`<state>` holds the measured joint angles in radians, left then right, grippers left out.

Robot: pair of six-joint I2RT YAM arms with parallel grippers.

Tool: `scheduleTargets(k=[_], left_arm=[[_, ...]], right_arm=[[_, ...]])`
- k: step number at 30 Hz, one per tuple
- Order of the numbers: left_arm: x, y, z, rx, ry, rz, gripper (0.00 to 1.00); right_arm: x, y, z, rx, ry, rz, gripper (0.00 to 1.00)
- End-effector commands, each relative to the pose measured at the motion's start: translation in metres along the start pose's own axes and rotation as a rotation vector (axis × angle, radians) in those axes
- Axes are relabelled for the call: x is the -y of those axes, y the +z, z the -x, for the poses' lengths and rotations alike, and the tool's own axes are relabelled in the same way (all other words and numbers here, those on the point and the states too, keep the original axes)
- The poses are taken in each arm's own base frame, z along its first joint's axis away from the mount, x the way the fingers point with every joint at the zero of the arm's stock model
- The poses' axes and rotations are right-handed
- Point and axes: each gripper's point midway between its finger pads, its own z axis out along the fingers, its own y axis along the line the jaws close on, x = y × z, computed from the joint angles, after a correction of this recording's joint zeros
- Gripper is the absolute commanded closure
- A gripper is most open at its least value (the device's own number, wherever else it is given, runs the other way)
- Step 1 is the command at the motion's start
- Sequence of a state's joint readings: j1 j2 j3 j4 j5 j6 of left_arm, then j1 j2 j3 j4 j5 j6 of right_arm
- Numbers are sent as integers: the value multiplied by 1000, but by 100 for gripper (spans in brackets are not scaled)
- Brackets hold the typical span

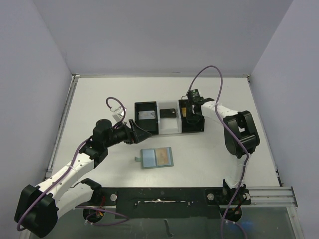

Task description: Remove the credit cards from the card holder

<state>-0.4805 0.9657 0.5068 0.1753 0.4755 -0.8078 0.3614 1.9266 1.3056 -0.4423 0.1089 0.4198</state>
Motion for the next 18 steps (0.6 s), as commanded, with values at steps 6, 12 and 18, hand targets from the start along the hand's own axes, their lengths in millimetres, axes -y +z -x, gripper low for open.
scheduleTargets(k=[6,12,18], left_arm=[[18,-1,22,47,56,-40,28],[17,-1,19,41,54,-38,28],[14,0,16,32,49,-34,28]], right_arm=[[6,5,44,125,-1,-85,83],[6,4,50,143,-5,-95,81],[6,-18,52,164,-19,-78,76]])
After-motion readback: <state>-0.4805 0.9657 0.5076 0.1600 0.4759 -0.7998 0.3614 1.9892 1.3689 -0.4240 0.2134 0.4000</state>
